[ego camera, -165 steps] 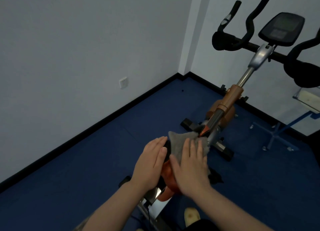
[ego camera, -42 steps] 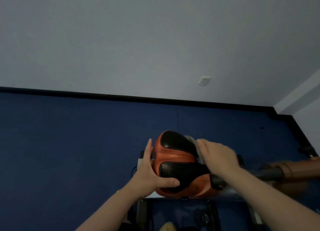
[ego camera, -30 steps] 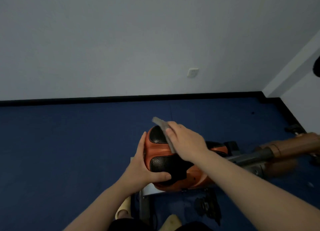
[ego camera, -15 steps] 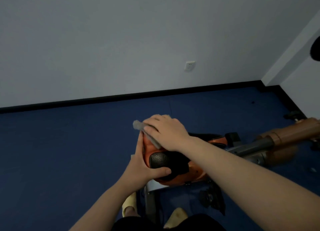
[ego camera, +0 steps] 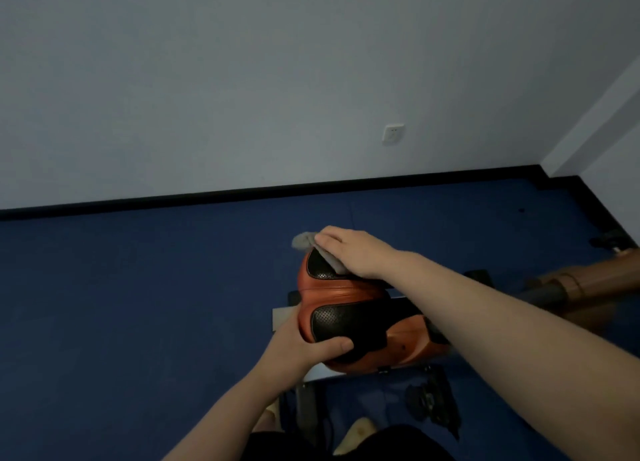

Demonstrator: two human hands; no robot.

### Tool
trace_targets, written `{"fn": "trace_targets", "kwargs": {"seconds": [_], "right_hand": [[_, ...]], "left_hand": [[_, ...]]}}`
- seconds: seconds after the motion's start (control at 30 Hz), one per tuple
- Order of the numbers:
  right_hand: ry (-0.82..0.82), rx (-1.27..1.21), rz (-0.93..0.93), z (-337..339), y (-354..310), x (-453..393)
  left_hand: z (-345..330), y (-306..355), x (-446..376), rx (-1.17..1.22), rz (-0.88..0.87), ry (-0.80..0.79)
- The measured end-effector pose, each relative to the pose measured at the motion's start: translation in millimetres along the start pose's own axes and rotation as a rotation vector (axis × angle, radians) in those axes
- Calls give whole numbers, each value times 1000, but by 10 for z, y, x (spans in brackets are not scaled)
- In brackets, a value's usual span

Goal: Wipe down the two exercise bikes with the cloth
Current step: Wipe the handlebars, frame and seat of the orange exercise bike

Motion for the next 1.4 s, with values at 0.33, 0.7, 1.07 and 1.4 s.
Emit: {"fn": "trace_targets", "kwargs": {"seconds": [0.33,0.7,1.07,1.4], "right_hand": [[-108,134,72,86,-221,-79],[64,203,-40,-45,-334,63],[476,311,-503,-238,97,530],[666,236,-598,-544,-225,742]], "left_hand": [[17,33,-14,-17,-65,-12],[114,30,-52,-261,-28,79],[247,450,-219,-607,-315,-189],[316,722,-635,-578,-445,-339]]}}
Point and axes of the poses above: each hand's wrist, its own x-axis away from the middle knuckle, its own z-axis out of the back of the hand, y = z × x, the point moved 2 cm from there along -x, towards the middle knuckle, and after that the axes turned 14 degrees about x, right-handed, at the moved point
